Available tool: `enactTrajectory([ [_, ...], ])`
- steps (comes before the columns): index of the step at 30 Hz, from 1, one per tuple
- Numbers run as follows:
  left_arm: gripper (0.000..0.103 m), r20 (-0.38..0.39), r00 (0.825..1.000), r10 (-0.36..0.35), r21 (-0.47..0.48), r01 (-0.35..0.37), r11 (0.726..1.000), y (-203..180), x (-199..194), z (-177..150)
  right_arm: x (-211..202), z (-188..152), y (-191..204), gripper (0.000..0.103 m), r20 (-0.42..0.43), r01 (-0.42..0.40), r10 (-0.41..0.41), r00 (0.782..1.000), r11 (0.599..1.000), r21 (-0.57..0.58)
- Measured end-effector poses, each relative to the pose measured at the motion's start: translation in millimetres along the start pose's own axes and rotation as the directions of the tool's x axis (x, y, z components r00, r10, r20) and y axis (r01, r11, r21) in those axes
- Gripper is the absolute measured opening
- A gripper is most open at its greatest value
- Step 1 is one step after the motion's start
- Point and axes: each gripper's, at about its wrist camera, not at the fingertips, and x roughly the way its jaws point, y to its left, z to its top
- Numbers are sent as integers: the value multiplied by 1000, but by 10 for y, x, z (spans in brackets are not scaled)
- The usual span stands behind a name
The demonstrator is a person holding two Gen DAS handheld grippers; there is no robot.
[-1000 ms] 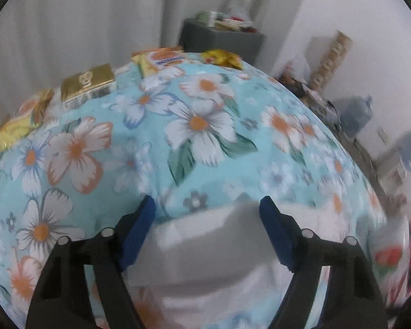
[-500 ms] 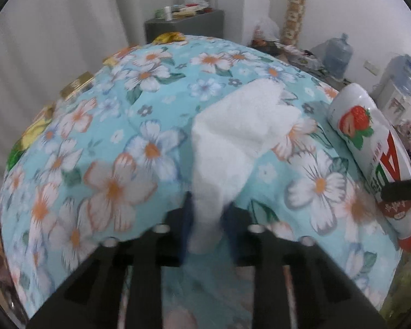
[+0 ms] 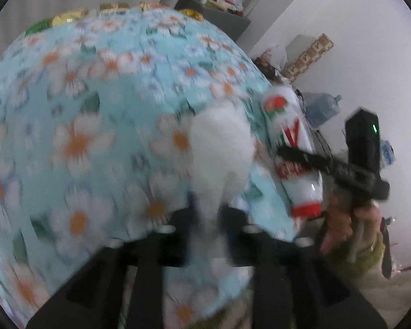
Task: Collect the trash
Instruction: 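Grasp the white drink bottle with the right tool while the left tool grasps a white tissue, then lift the tissue with the left tool while the right tool carries the bottle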
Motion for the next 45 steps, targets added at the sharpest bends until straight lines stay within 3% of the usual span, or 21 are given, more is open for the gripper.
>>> enactTrajectory([
  [2,57,45,998,46,16,-47,999,-42,-60,-72,-4,-3,-9,63,1,-4,4,1000,1000,2],
  [4,60,90,992,93,49,-98,994,-84,-72,-80,-7,-4,-16,63,1,-7,7,1000,1000,4],
  [12,60,109,980,169,133,-183,974,-193,245,61,-24,2,-19,63,0,-6,6,1000,1000,14],
  [23,60,144,930,338,241,-364,900,-386,651,59,16,22,14,64,-12,6,-6,1000,1000,3],
  [38,46,169,921,350,233,-382,894,-466,640,8,58,28,26,64,-10,4,-4,1000,1000,8],
  [45,44,171,919,355,234,-388,892,-489,634,10,55,30,17,64,-9,0,0,1000,1000,9],
])
